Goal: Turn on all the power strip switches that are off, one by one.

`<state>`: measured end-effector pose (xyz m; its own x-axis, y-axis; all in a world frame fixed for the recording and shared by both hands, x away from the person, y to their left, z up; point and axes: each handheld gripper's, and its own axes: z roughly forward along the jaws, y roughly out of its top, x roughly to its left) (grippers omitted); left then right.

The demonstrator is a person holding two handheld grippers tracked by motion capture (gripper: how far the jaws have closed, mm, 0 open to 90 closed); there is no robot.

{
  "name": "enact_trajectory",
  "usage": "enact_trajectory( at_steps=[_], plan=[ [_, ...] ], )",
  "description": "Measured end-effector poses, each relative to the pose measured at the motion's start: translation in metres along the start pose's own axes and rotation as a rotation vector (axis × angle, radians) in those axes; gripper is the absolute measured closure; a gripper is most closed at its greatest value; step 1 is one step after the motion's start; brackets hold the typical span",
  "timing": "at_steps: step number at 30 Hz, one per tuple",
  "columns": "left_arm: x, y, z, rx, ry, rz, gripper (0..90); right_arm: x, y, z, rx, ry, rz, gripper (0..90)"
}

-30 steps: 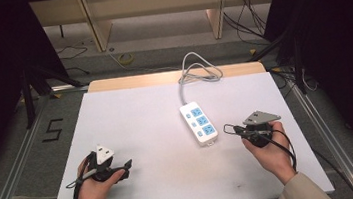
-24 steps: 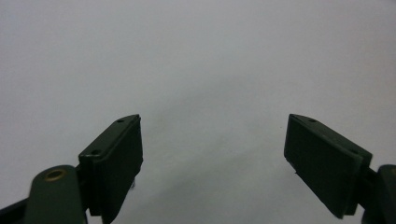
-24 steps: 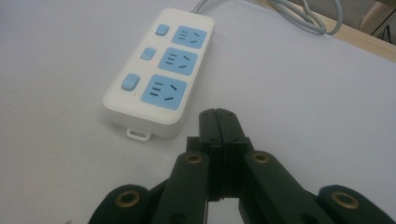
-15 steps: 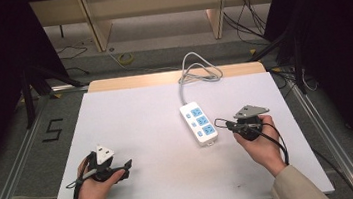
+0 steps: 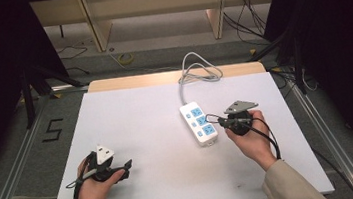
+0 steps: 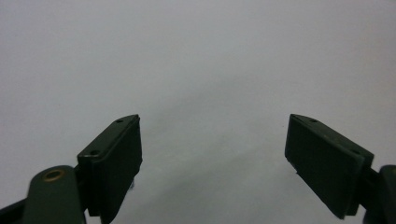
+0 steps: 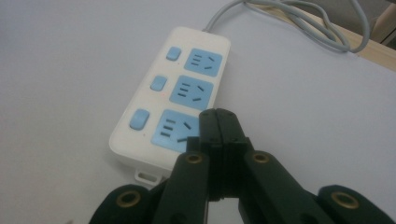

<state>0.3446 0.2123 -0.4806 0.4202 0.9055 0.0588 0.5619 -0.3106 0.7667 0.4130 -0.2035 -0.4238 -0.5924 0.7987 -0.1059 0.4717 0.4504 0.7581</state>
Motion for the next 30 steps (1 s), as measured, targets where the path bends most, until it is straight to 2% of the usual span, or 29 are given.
enact_trajectory(
  at_steps=[30],
  plan=[
    [0.0,0.0,0.0,0.001,-0.002,0.008,18.7,0.015,0.038,0.045,0.042,0.044,-0.012,90.0]
  ],
)
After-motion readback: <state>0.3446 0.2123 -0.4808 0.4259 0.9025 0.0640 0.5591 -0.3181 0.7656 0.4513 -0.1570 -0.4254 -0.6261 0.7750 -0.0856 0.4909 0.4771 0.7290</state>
